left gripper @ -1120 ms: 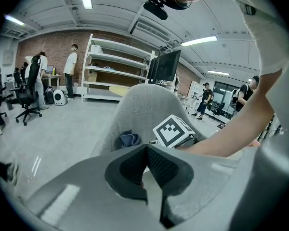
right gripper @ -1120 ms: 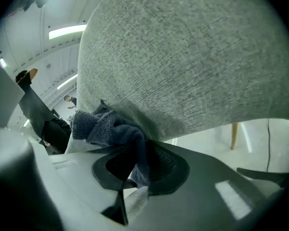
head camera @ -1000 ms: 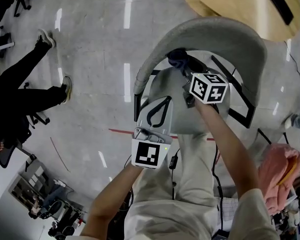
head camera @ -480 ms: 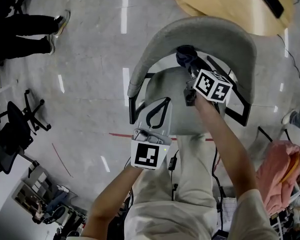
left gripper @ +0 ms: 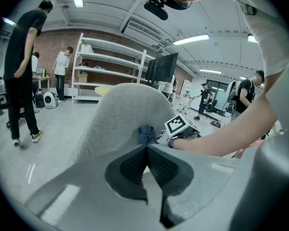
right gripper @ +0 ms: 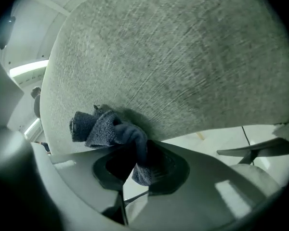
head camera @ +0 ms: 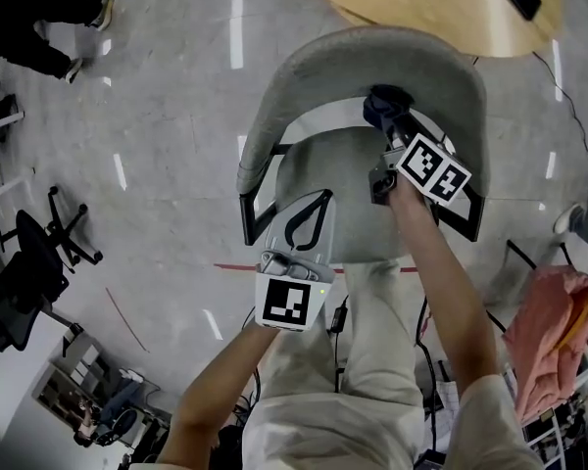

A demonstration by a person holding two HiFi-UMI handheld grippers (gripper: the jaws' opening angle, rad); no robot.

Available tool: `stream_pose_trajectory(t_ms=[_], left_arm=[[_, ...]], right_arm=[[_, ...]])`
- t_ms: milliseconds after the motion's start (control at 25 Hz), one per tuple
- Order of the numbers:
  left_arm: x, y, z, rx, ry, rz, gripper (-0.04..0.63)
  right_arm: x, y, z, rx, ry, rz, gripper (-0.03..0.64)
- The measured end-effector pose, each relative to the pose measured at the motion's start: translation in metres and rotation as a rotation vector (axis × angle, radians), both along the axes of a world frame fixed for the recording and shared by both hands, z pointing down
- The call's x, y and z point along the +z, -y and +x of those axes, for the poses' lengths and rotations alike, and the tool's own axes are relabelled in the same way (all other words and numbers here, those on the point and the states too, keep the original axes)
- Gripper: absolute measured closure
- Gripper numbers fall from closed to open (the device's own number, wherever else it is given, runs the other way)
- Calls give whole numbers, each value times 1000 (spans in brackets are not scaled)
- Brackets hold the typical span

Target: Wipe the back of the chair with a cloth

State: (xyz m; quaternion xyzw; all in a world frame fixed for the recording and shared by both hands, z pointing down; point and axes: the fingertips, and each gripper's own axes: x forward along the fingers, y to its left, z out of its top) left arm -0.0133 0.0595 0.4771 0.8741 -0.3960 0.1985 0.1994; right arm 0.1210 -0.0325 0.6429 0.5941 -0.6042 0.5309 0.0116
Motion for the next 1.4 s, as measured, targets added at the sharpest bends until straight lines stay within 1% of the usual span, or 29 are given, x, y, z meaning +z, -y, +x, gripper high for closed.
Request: stream_pose_trajectory(t_ms=[160,280,440,600,760,840,1160,1400], left_arm=[[-1,2,9,7,-7,0,595],[-2,1,16,30,-2,1,595],[-3,2,22,37,-8,-2,595],[-4,0,26,42,-13,-10,595],[-6,-1,26,40,-16,-11,595],[-6,-1,25,38,-16,-9,595],[-9,-2,18,27,-15,-2,595],[-12,-5,14,19,-16,1,595]], right_arm=[[-1,-5,17,72,15,-6,532],[-4,-11,29,140,24,-12,532],[-4,-19,48,236,25,-18,532],[-7,-35,74,327,-5,-29,532],[-5,-60,101,462,-30,-61,532],[-3,-72,112,512,-51,-80,532],[3,-110,134,650,-83,-143,532],[3,-131,141,670,-117,-176,532]])
